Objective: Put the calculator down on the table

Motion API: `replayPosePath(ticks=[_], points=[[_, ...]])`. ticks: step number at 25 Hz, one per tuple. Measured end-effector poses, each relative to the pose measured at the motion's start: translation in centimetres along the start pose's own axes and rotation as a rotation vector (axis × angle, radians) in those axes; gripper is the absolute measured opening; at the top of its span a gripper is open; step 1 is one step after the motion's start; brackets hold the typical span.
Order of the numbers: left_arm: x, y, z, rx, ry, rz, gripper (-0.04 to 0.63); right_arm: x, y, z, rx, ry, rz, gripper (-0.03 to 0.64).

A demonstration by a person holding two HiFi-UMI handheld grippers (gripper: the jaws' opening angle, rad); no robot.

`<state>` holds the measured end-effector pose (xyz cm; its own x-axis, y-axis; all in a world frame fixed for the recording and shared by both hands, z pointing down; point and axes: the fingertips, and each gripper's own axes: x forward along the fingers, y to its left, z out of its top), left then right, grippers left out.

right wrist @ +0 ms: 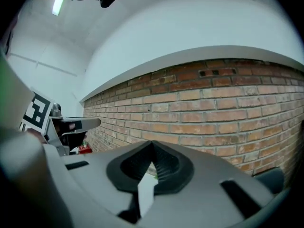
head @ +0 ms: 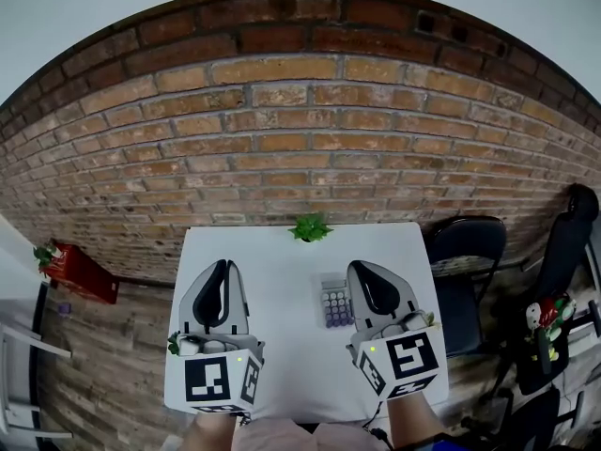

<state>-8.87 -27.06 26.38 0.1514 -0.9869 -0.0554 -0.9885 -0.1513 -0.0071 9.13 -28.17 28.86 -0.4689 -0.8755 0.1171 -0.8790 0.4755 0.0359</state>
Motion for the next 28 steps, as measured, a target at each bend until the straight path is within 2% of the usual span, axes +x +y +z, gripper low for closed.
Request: replayPosePath(ticks=[7,28], points=[[-0.1,-0.4,1.4,0.011,-0.025,-0.012,0.037,-0.6,-0.1,1.9,-0.032,-0.047,-0.008,-0.003],[0.5,-0.3,-0.2,0.012,0.009,-0.04,0.037,0.5,0.1,1.0,-0.002,-0.039,-0.009,-0.002]])
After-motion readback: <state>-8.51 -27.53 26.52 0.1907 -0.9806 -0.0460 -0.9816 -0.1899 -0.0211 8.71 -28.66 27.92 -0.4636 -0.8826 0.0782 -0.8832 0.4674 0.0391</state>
